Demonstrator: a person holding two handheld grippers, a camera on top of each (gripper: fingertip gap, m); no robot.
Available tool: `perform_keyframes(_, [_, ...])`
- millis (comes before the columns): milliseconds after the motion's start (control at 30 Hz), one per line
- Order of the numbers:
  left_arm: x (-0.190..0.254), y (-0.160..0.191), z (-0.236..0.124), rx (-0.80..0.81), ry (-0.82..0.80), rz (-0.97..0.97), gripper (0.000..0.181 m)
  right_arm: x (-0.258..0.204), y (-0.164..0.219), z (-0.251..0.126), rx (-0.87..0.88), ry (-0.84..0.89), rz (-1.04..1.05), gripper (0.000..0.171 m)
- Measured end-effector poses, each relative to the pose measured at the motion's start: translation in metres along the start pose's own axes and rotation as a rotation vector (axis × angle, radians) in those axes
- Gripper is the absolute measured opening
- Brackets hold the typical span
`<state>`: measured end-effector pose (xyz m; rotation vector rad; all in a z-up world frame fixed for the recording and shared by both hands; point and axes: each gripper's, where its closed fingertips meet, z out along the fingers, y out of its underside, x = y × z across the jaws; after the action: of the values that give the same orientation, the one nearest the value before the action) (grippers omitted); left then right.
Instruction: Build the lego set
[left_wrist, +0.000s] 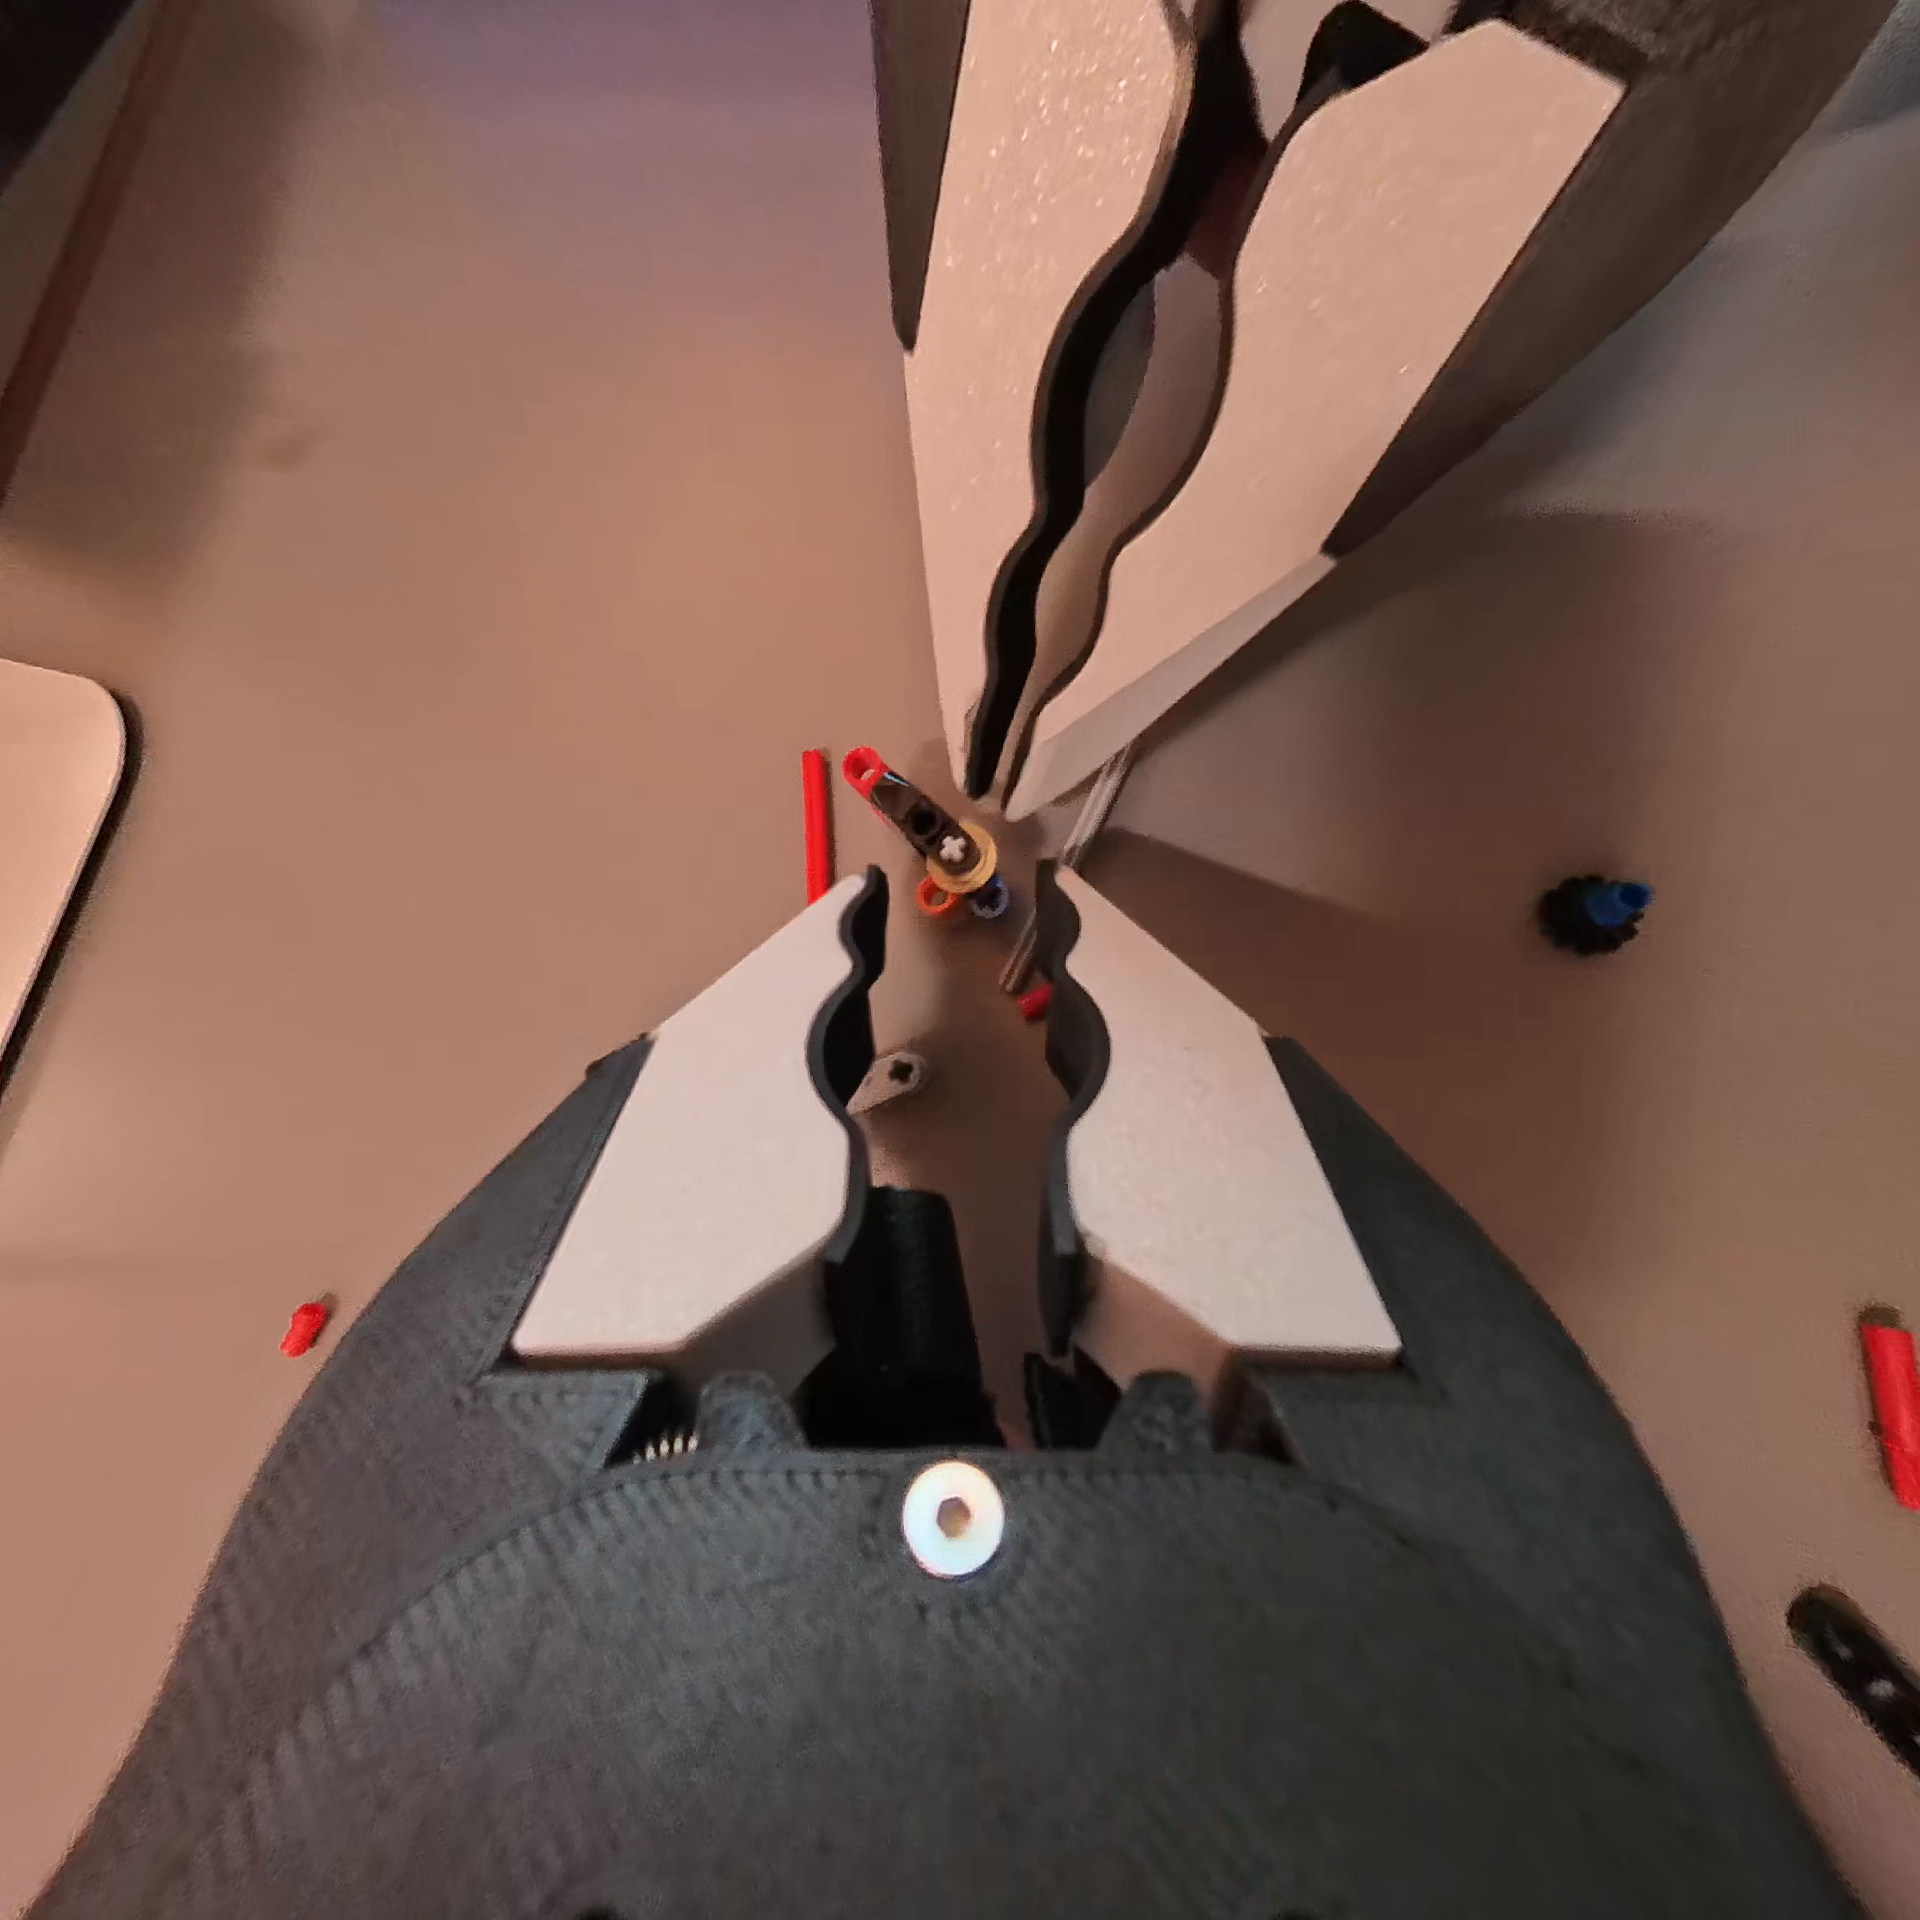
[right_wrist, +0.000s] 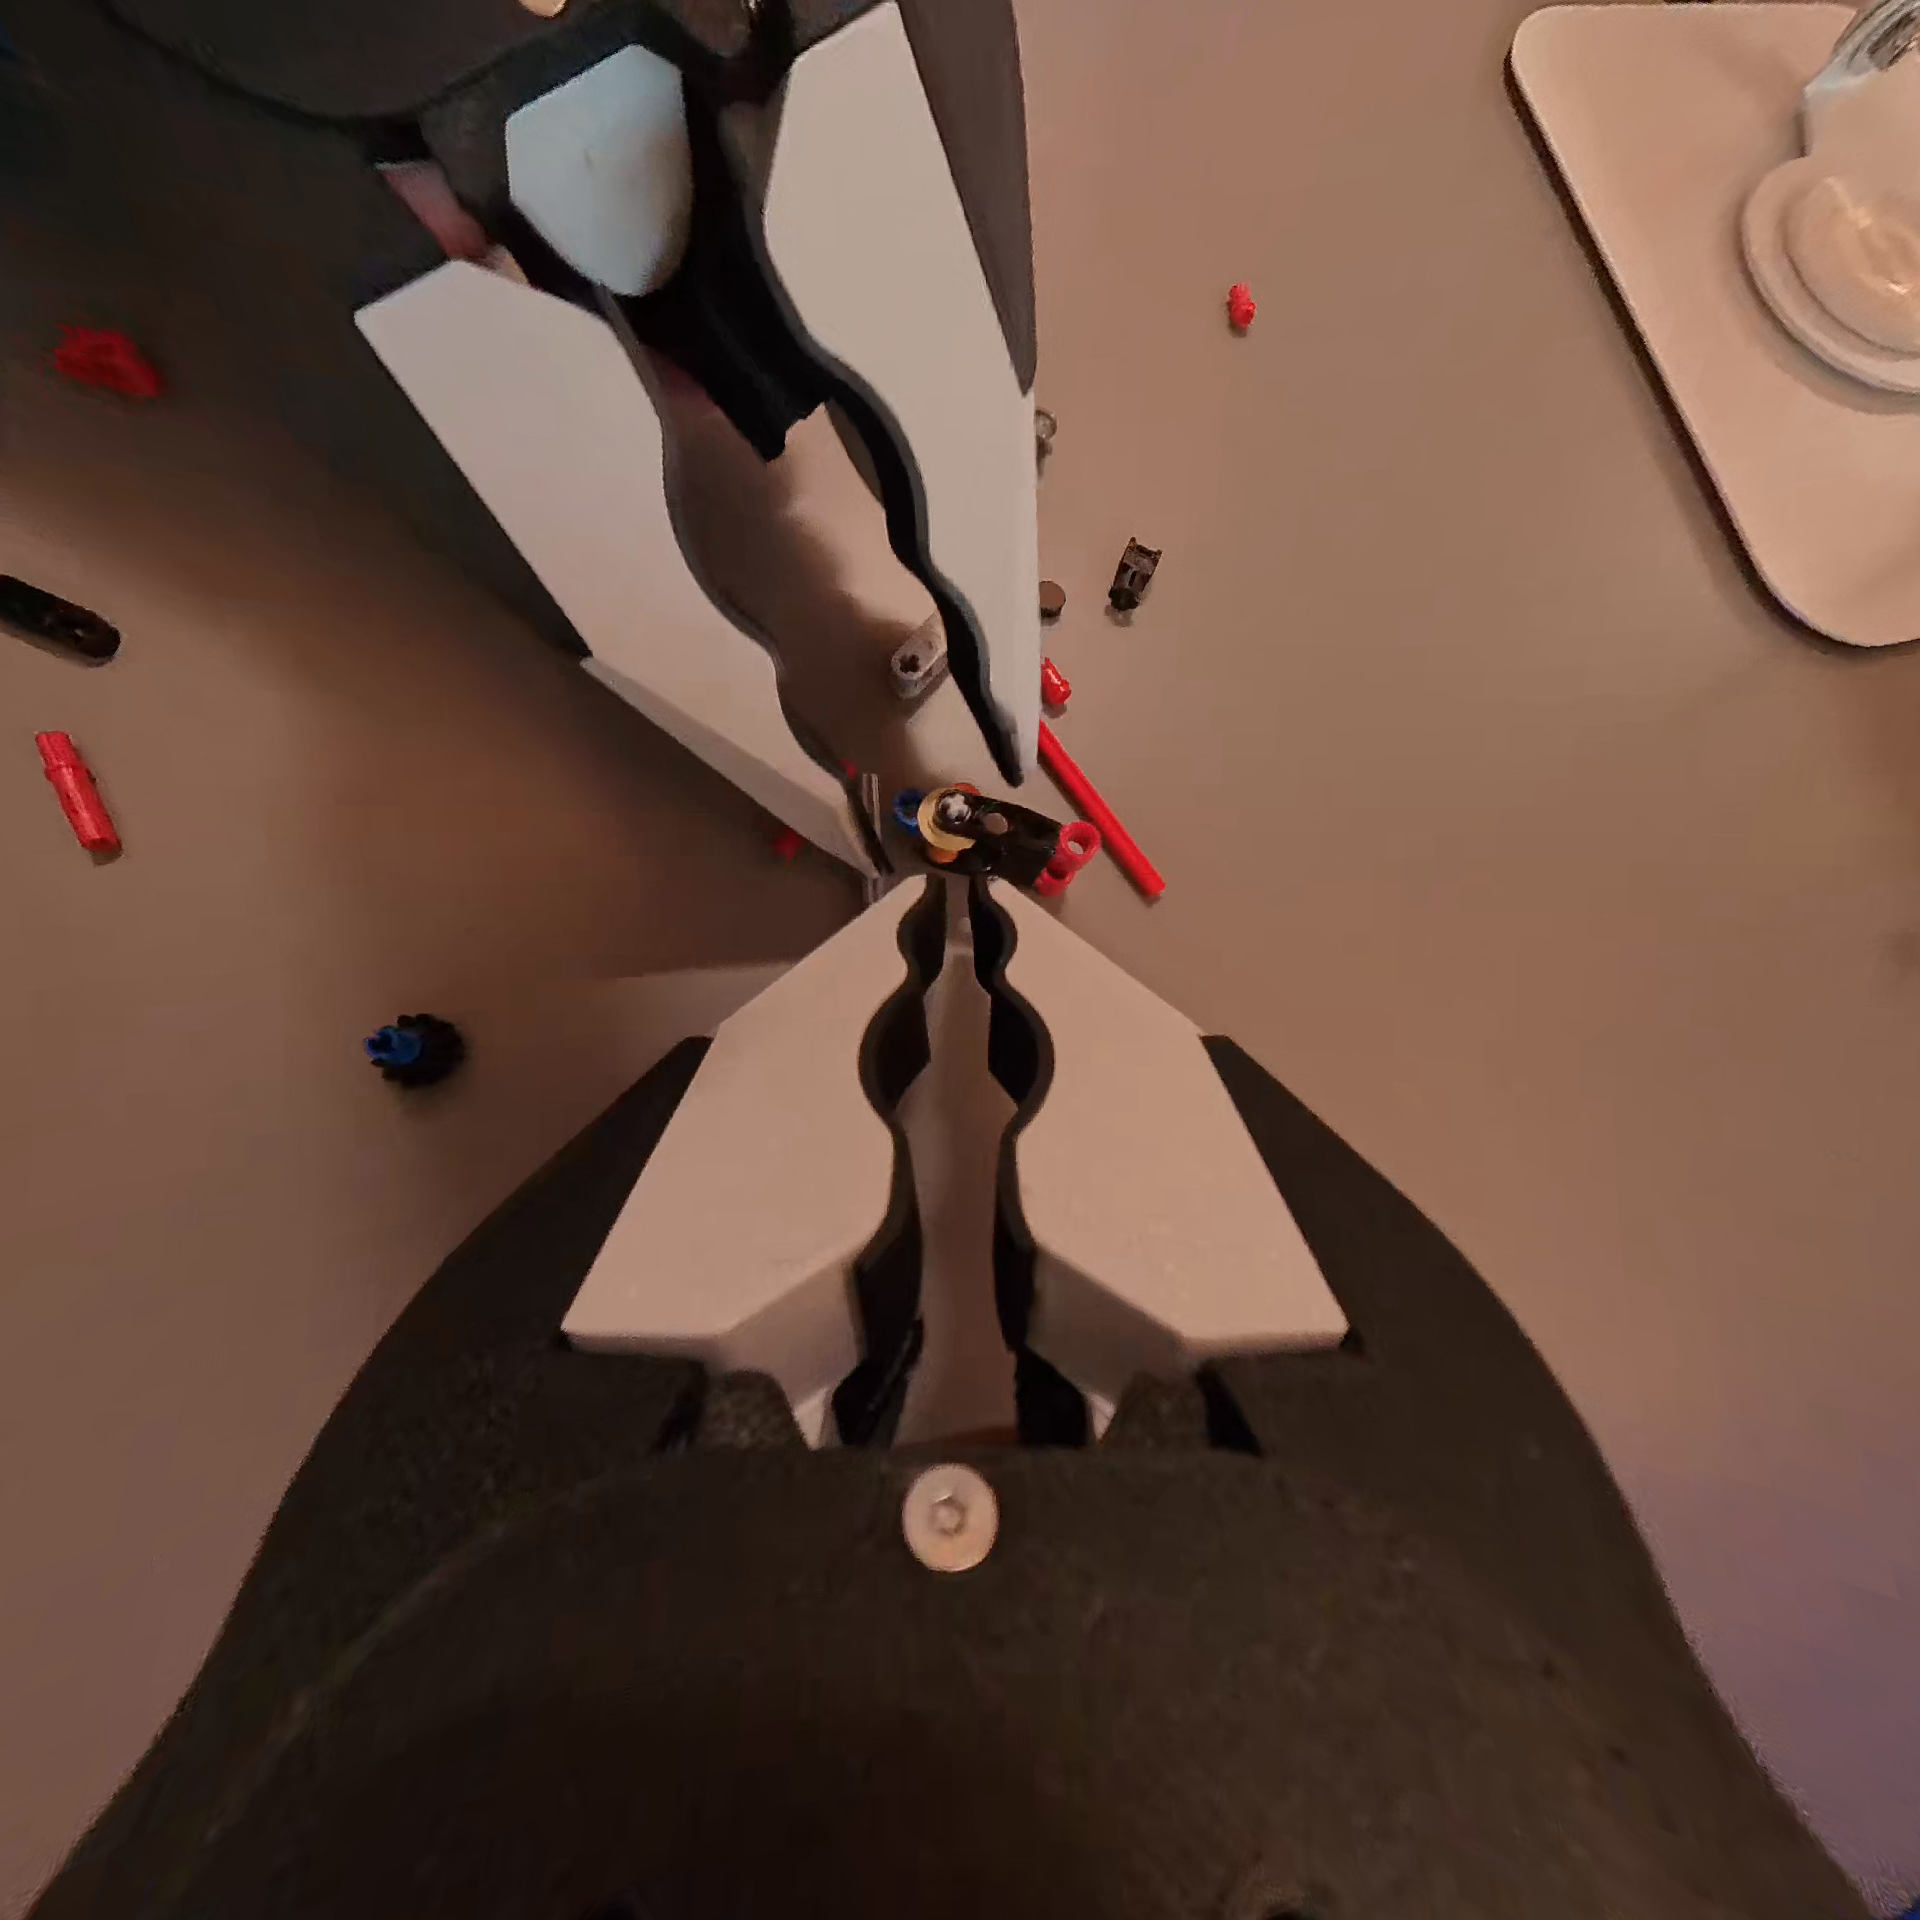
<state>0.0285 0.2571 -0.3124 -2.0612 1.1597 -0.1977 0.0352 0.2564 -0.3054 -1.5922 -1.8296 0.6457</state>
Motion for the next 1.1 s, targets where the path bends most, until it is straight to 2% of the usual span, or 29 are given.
perform_keyframes(67, [0.001,-0.002,0.003,0.001,-0.012,-0.010,0.018,0.000,0.000,0.001,0.004,-0.001,0.003,0.001])
perform_keyframes(267, [-0.008,-0.005,0.004,0.030,-0.059,-0.046,0.016,0.008,-0.004,-0.007,0.048,0.019,0.050,0.005])
perform_keyframes(367, [-0.018,-0.021,-0.010,0.168,-0.047,-0.176,0.016,0.017,-0.014,-0.019,0.129,0.033,0.130,0.011])
perform_keyframes(467, [-0.026,-0.047,-0.039,0.421,0.048,-0.364,0.015,0.025,-0.033,-0.031,0.262,0.014,0.264,0.018])
perform_keyframes(567, [-0.034,-0.065,-0.069,0.643,0.122,-0.480,0.015,0.025,-0.057,-0.044,0.430,-0.106,0.432,0.022])
perform_keyframes(767, [-0.034,-0.083,-0.104,0.881,0.242,-0.545,0.015,0.012,-0.098,-0.068,0.690,-0.347,0.564,0.025])
perform_keyframes(933, [-0.033,-0.093,-0.126,1.028,0.309,-0.541,0.015,0.014,-0.118,-0.087,0.870,-0.508,0.689,0.019])
perform_keyframes(1100, [-0.025,-0.096,-0.127,1.050,0.304,-0.475,0.015,0.005,-0.125,-0.086,0.893,-0.617,0.730,0.022])
